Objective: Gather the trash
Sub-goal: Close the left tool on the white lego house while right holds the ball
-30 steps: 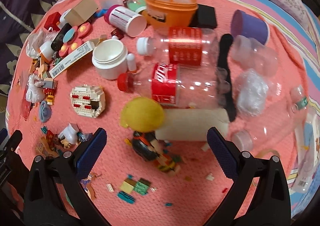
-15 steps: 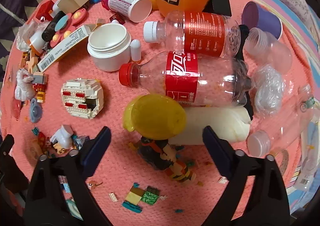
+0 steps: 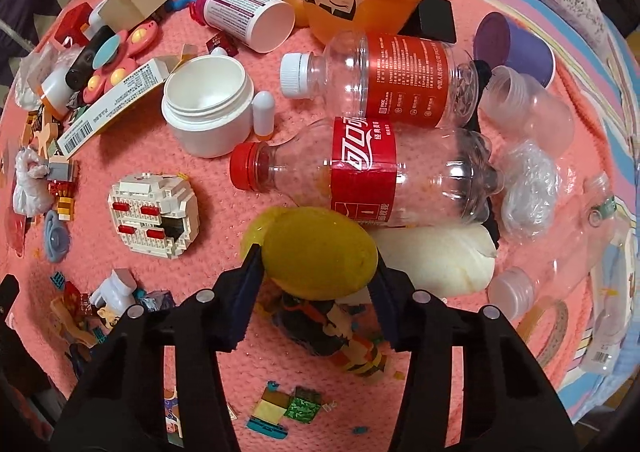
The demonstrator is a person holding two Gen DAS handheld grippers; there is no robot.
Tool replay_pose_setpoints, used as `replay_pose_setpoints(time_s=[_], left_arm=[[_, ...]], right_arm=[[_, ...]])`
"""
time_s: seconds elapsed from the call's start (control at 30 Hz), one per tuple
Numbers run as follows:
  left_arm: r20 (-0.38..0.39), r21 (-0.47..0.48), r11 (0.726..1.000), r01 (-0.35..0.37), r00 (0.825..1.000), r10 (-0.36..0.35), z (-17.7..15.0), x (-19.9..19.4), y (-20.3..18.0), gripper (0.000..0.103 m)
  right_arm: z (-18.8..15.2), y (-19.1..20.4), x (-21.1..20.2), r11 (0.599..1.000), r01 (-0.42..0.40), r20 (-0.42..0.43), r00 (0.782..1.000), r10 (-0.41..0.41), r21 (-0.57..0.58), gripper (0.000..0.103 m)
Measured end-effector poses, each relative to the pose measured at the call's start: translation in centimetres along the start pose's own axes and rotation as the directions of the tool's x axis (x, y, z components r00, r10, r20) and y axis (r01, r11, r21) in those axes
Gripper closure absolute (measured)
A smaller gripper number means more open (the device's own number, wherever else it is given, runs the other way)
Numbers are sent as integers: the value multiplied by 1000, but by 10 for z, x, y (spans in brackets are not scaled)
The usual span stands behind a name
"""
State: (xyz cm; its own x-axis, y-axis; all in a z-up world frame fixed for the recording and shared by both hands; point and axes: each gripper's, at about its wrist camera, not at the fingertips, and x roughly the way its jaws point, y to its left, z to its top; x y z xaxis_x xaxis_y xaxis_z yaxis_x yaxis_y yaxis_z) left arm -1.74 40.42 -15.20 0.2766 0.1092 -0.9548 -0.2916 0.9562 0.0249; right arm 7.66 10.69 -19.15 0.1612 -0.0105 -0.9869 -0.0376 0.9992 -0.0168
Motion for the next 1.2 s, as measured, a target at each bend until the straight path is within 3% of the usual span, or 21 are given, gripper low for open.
replay_pose_setpoints(time_s=[0.2, 0.43, 0.63, 0.8, 0.97, 1.2], left_arm=[[-13, 37, 998, 54, 999, -53, 2, 6, -8, 7], [-20, 172, 975, 140, 990, -139, 4, 5, -51, 8], [-62, 323, 916, 239, 971, -232, 5, 5, -116, 8], [-99, 412, 866, 284, 959, -267, 7, 14, -160, 8], [-109, 487, 827, 280, 959, -261, 7, 22, -199, 8], [-141, 489, 832, 261, 965, -219, 12, 46, -216, 8]], right_arm=[[-4, -2, -4, 1000, 3, 3, 1000, -3, -5, 55], [-9, -12, -17, 1000, 3, 30, 1000, -3, -6, 55], [-11, -32, -35, 1000, -4, 57, 998, 3, 18, 56], [-14, -47, -44, 998, -23, 59, 998, 20, 51, 56], [-17, -60, -48, 998, -22, 60, 998, 18, 62, 56], [-17, -65, -47, 998, -30, 61, 998, 26, 62, 56]])
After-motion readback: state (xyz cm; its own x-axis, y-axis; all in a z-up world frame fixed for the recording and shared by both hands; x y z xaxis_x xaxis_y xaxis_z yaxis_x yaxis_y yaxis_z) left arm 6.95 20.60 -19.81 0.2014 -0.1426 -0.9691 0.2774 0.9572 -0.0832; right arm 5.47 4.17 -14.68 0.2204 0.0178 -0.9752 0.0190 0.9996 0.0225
